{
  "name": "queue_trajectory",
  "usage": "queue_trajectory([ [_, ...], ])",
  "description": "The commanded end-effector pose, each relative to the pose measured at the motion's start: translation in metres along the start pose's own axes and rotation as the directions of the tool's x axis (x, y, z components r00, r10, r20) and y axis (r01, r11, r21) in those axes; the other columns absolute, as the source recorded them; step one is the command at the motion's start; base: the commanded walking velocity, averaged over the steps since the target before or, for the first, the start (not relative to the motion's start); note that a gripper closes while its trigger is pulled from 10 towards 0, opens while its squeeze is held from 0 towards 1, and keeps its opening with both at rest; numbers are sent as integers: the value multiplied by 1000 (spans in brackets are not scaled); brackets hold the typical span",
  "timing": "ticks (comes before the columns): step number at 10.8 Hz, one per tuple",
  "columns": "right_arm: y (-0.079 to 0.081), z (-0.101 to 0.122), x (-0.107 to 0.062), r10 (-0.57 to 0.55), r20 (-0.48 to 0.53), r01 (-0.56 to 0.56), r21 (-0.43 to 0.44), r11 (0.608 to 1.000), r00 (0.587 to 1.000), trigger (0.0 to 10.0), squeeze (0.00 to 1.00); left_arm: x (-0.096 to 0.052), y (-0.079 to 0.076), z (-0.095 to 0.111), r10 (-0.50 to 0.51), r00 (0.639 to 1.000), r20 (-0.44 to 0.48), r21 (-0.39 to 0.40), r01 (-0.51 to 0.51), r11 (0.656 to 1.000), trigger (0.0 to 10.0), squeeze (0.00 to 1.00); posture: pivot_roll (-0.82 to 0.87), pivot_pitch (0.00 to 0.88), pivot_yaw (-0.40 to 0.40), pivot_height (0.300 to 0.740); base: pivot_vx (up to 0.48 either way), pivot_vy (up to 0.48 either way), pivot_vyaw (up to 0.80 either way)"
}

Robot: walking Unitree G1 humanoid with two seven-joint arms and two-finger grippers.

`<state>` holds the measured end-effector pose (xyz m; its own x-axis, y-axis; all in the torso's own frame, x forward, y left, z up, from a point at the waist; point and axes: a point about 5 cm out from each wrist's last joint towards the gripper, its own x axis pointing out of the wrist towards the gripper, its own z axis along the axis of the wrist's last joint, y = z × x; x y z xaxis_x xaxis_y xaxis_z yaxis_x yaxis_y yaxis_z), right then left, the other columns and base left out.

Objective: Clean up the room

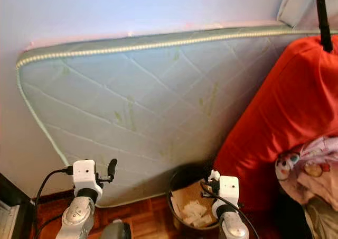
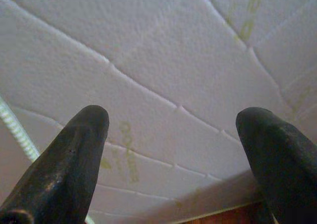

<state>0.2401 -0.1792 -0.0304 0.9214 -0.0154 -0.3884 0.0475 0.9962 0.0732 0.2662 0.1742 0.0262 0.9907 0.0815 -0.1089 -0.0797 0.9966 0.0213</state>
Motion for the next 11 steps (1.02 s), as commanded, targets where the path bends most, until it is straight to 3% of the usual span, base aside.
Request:
queue_trajectory([
  [1, -1, -1, -1, -2, -6, 2, -6, 1000, 1000, 10000, 0, 1, -1, 0, -9, 1000, -6, -8, 9, 1000, 10000, 0, -59, 0, -28, 625, 0, 0, 0],
  [11, 2, -2, 1, 14, -22, -14, -4, 1000, 1000, 10000, 0, 1, -3, -1, -40, 999, -26, -27, 39, 999, 10000, 0, -52, 0, -23, 625, 0, 0, 0],
])
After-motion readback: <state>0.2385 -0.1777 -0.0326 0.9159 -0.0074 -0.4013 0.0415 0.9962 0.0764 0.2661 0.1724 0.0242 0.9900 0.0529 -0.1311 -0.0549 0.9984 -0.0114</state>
